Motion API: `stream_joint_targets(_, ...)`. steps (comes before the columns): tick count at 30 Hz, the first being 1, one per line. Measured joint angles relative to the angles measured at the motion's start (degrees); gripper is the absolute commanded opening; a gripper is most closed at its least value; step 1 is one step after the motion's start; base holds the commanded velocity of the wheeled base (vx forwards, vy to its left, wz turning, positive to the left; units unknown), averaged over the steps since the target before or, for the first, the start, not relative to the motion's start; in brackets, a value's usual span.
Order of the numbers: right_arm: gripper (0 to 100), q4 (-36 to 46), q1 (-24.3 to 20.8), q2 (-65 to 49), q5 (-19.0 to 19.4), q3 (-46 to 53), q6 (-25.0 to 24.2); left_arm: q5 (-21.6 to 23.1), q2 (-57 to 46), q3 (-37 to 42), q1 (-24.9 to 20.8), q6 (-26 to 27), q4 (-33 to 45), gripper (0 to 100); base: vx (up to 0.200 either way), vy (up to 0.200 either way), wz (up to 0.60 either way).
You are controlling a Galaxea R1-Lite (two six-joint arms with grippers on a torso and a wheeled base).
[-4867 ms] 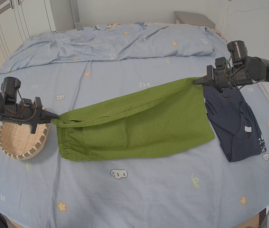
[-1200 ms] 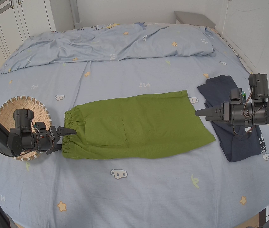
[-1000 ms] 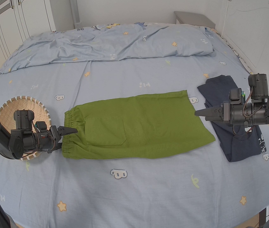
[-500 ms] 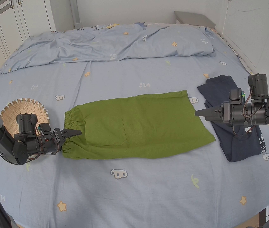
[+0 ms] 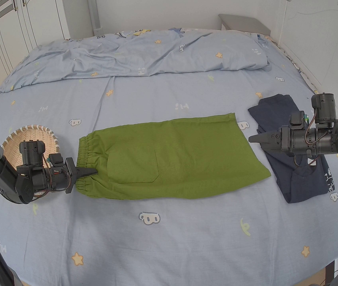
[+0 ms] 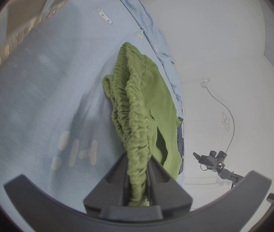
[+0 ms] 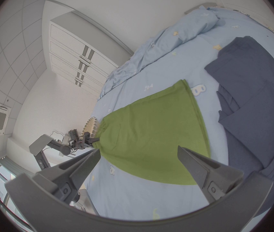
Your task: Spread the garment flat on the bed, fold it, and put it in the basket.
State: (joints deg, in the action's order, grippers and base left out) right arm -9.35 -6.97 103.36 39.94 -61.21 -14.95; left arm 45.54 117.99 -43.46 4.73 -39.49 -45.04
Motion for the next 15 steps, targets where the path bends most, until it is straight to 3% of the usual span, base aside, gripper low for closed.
stream_joint_targets(8, 100, 1.19, 3.15, 8.07, -2.19, -3.97, 0.12, 2.22, -1.34, -0.11, 3.28, -0.41, 0.29, 0, 0.0, 0.0, 0.0)
stream_joint_targets(15, 100, 2.29, 3.34, 13.37, -2.91, -6.31, 0.26, 3.64, -2.69, 0.2, 4.47, -0.48, 0.33, 0, 0.0, 0.0, 0.0)
